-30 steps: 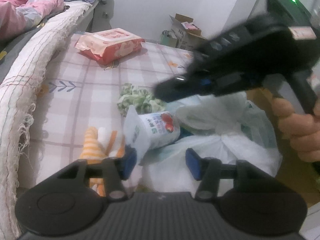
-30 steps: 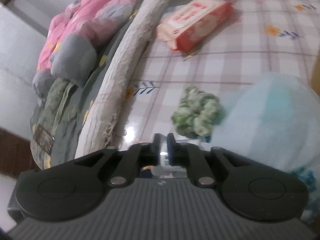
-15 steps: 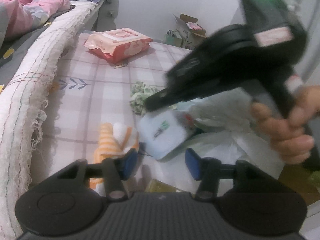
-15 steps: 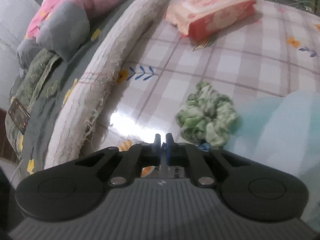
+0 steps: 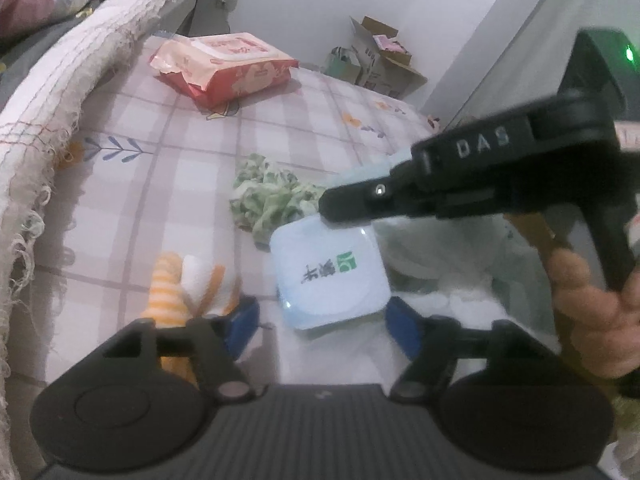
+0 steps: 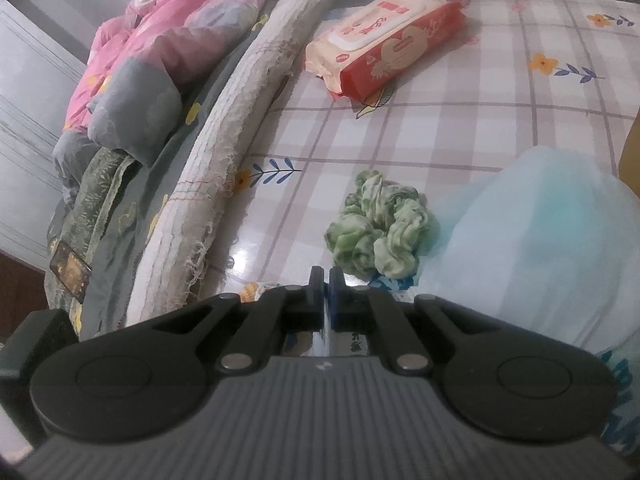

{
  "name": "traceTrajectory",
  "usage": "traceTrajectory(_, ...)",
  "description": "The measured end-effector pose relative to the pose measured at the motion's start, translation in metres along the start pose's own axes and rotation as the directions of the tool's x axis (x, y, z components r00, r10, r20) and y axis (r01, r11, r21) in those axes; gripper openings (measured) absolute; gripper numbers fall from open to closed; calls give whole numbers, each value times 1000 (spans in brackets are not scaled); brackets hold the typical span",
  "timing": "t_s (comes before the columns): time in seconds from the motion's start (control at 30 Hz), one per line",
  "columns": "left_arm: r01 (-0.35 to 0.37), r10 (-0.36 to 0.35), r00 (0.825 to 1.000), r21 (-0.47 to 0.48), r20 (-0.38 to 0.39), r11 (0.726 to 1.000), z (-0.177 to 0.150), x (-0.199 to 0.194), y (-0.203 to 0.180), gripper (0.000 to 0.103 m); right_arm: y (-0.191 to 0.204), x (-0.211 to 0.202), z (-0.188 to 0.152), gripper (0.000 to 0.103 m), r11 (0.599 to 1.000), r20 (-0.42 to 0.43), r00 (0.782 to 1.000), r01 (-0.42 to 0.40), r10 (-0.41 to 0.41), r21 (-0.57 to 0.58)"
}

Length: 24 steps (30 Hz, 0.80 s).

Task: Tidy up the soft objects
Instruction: 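Lift the white cup with the right gripper toward the cardboard box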

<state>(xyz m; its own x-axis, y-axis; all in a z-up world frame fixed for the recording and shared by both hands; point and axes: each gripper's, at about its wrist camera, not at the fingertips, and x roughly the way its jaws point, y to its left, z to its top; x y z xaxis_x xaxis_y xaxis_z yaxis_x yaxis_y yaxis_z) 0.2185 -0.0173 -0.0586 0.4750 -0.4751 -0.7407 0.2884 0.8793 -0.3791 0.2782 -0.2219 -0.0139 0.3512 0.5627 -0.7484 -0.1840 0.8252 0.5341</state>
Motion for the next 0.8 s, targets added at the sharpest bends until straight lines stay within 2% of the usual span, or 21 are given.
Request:
traceTrajectory(0.17,34,-34,999,-39,-11,999,7,3,3,78,-4,0,1,1,1000,-2,1000,-21,21,17)
traceTrajectory(0.33,10,-12,999,-43,-33,999,12,14,1,78,-6,0,1,1,999,-5,999,-37,37,27)
traceTrajectory(0.43,5,-8,999,-68,-41,998,15,20,4,74,-8,0,1,1,998,-6,999,-44,44,35)
traceTrajectory(0.53,21,-24,999,-74,-35,997,18,21,6,62,-9,0,0,1,998,-7,999,-53,53,45)
traceTrajectory(0.8,6,-7,1000,-105,-7,994,19,8,7,60,-8,-3,0,1,993,4,997,-78,78,87)
